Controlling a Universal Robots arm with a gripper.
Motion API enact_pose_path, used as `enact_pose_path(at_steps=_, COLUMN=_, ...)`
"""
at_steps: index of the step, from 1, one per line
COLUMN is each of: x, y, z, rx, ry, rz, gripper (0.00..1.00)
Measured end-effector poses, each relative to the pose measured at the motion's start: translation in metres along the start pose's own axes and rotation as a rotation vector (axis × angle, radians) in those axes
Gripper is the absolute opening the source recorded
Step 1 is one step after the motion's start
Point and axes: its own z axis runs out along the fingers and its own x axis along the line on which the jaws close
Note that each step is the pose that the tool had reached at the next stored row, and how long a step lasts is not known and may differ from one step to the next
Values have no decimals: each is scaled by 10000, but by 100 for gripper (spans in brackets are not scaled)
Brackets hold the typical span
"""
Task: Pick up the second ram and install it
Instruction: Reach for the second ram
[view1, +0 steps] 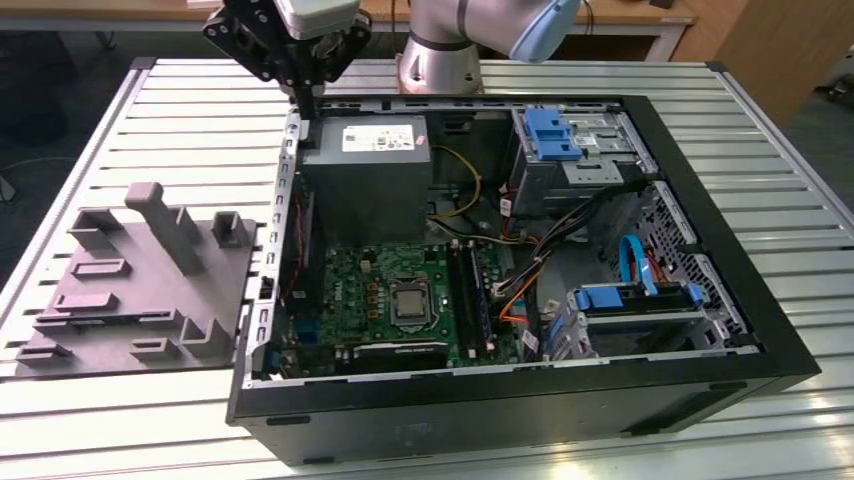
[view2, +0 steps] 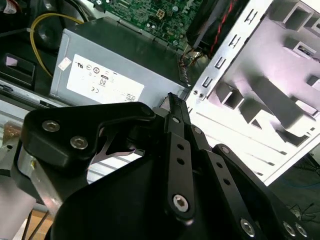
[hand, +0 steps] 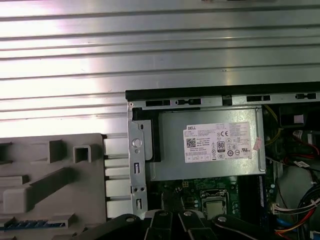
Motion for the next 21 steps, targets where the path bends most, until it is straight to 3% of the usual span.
enact_pose_path(at_steps=13, x=300, y=-23, z=-6, rx=-7, ry=-21, rz=-1, gripper=10)
enact_pose_path(at_steps=21, x=528, y=-40, z=-11, rx=-8, ry=-43, rz=-3, gripper=10)
